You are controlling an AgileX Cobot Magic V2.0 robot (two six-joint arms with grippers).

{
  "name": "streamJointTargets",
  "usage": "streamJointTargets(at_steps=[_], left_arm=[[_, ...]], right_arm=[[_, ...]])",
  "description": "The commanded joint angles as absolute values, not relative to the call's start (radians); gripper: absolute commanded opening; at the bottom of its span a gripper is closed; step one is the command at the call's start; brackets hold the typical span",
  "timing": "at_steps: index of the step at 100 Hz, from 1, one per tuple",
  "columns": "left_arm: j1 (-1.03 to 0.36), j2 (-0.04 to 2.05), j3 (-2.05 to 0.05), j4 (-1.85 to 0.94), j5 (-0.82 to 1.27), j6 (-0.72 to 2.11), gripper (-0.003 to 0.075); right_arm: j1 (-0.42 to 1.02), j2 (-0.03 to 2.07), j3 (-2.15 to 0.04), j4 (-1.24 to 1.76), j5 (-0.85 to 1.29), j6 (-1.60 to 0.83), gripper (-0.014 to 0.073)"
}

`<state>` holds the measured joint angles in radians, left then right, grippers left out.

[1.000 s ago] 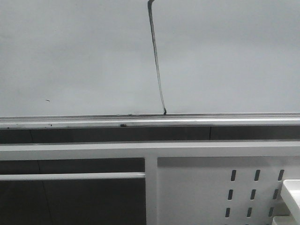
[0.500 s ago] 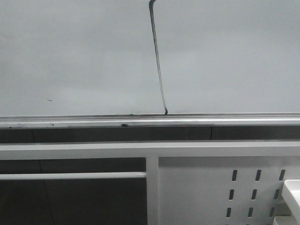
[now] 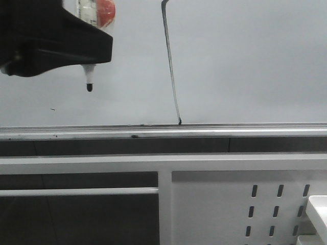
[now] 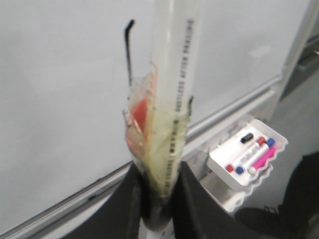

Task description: Write number 1 on whiteboard

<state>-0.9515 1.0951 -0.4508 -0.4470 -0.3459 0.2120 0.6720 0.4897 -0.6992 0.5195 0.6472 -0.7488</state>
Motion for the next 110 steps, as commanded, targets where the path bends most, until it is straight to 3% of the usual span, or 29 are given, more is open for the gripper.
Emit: streamJointTargets(at_steps=[1, 12, 37, 110], left_arm=[[-0.951, 1.145, -0.481, -0.522, -0.512, 0.201, -0.002], [-0.951, 1.198, -0.49, -0.517, -0.53, 0.201, -0.002], [-0.951, 1.243, -0.502, -0.517, -0.671, 0.201, -0.002], [-0.946, 1.404, -0.619, -0.627, -0.712, 0.203, -0.002]], right_arm=[[0.666, 0.396, -0.669, 0.402, 0.564, -0.611, -0.0048], [0.666, 0.299, -0.607, 0.204, 0.617, -0.452, -0.0048], [0.666, 0.209, -0.526, 0.091, 0.628, -0.43, -0.0048], [0.666, 0.209, -0.479, 0.083, 0.597, -0.43, -0.0048]])
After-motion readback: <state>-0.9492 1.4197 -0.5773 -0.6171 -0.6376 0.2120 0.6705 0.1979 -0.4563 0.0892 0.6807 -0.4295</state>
